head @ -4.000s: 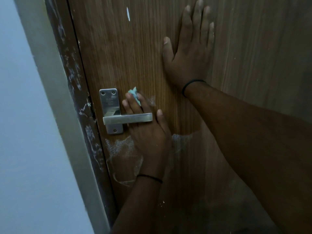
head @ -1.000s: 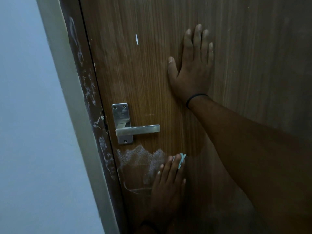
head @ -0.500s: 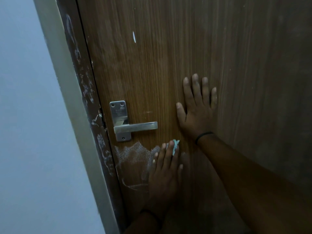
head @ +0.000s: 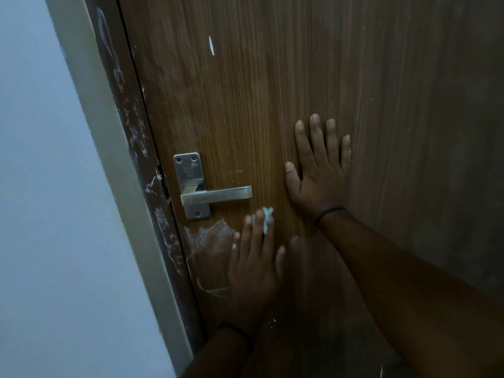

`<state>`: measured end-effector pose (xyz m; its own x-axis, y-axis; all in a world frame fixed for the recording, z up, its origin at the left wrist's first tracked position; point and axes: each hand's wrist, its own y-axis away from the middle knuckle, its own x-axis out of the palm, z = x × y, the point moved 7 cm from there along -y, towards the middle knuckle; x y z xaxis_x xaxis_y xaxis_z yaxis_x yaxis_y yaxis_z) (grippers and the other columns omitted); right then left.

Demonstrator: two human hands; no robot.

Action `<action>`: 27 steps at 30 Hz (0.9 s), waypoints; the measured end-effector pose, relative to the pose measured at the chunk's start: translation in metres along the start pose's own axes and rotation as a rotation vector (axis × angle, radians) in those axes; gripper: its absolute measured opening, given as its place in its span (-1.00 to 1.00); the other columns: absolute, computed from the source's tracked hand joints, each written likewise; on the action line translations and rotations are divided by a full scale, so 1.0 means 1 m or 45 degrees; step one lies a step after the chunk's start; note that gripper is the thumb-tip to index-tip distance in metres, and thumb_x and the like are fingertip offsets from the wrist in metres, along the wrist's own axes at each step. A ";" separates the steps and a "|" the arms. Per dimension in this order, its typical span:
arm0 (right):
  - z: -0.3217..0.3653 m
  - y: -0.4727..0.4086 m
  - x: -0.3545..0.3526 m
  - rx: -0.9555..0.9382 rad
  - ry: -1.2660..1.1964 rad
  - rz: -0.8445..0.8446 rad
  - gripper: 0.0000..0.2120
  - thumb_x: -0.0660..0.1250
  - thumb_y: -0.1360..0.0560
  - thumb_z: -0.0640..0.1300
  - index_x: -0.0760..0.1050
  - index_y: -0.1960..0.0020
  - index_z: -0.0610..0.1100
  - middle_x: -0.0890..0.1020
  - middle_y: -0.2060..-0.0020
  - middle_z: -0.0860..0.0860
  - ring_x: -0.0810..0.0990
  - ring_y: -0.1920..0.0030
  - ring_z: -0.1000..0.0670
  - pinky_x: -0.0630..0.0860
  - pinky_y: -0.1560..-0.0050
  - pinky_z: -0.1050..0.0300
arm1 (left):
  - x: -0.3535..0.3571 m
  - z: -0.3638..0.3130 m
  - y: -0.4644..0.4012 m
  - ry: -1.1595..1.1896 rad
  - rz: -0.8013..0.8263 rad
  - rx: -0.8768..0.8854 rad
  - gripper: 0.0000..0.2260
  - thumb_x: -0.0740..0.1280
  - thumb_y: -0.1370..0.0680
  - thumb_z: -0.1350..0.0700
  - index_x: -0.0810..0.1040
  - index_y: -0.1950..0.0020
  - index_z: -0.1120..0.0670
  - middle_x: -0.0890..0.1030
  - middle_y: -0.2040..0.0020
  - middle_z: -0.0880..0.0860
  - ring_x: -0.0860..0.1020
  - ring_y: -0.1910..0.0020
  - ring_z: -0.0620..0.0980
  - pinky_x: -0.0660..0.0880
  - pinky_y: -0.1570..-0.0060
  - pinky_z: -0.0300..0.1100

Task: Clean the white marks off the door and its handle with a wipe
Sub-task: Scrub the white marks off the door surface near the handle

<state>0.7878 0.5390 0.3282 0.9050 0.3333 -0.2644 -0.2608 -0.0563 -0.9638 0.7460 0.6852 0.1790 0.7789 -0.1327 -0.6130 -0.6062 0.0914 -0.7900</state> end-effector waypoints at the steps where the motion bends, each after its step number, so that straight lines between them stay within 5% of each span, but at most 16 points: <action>1: 0.000 0.000 0.000 0.001 -0.005 0.000 -0.35 0.05 -0.60 0.14 -0.09 -0.61 -0.01 0.00 -0.61 -0.05 -0.09 -0.60 -0.14 -0.09 -0.54 -0.27 | -0.007 0.002 -0.011 0.024 -0.036 -0.062 -0.43 -0.02 -0.66 -0.18 -0.01 -0.61 0.01 -0.06 -0.62 0.04 -0.06 -0.60 0.02 -0.26 -0.53 -0.06; 7: 0.000 0.000 -0.002 0.013 -0.015 0.012 -0.34 0.08 -0.60 0.14 -0.07 -0.61 0.00 0.01 -0.60 -0.06 -0.07 -0.60 -0.14 -0.06 -0.53 -0.29 | 0.001 0.019 0.019 0.024 0.009 -0.006 -0.43 0.01 -0.66 -0.15 -0.05 -0.61 -0.01 -0.10 -0.62 0.02 -0.07 -0.60 0.03 -0.15 -0.53 0.01; 16: 0.000 0.001 0.000 0.008 -0.003 -0.022 -0.35 0.06 -0.61 0.14 -0.07 -0.61 -0.01 0.03 -0.60 -0.06 -0.04 -0.59 -0.16 -0.04 -0.53 -0.30 | -0.019 0.048 0.010 0.135 -0.127 -0.321 -0.42 -0.02 -0.65 -0.16 -0.06 -0.61 0.03 -0.09 -0.62 0.04 -0.09 -0.60 0.05 -0.02 -0.51 0.10; 27: 0.011 0.029 -0.001 0.124 -0.029 0.129 -0.38 0.03 -0.65 0.07 -0.12 -0.61 -0.05 -0.05 -0.61 -0.08 -0.12 -0.60 -0.16 -0.06 -0.54 -0.28 | -0.001 0.006 0.032 0.086 0.166 0.056 -0.45 0.01 -0.66 -0.14 -0.01 -0.61 0.02 -0.08 -0.62 0.03 -0.11 -0.60 0.01 -0.05 -0.53 0.04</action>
<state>0.7762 0.5473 0.3012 0.8650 0.3516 -0.3581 -0.3827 0.0005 -0.9239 0.7266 0.6939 0.1538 0.6802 -0.1832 -0.7098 -0.6930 0.1550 -0.7041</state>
